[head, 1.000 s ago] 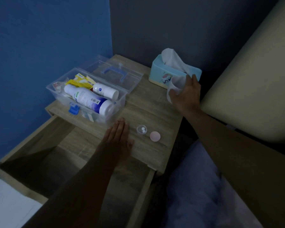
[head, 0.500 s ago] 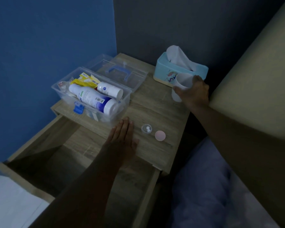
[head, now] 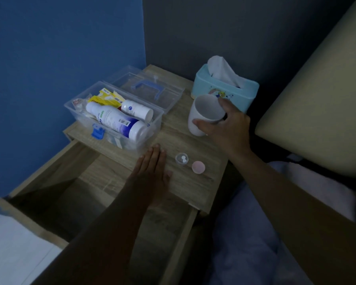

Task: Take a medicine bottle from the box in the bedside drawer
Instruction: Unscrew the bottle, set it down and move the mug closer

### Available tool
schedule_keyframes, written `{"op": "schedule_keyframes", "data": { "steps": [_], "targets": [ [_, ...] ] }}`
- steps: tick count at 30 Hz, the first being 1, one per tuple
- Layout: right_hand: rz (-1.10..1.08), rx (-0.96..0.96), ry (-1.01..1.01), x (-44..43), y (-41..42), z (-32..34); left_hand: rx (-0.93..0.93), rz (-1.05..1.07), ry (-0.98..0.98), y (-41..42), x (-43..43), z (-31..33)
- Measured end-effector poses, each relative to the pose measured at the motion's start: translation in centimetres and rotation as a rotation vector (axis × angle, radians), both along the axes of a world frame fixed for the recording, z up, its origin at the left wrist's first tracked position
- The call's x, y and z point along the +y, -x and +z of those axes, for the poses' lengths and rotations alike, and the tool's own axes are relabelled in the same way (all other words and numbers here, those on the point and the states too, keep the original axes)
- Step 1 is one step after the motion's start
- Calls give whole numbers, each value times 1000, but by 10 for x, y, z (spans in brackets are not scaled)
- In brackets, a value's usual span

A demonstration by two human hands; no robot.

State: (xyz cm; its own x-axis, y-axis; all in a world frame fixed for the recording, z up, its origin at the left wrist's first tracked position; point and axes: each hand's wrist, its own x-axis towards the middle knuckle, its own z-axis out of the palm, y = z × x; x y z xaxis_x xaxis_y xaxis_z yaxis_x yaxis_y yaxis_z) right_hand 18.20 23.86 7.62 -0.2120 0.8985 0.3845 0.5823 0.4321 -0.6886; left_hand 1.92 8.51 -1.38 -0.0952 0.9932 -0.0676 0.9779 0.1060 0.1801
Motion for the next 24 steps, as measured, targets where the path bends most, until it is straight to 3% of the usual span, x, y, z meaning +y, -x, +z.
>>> {"op": "schedule_keyframes", "data": {
  "steps": [15, 24],
  "targets": [
    [17, -7, 68, -25, -3, -24, 4, -7, -47, 4, 1, -10],
    [26, -93, 60, -31, -3, -26, 21, -35, 44, 4, -4, 4]
  ]
}}
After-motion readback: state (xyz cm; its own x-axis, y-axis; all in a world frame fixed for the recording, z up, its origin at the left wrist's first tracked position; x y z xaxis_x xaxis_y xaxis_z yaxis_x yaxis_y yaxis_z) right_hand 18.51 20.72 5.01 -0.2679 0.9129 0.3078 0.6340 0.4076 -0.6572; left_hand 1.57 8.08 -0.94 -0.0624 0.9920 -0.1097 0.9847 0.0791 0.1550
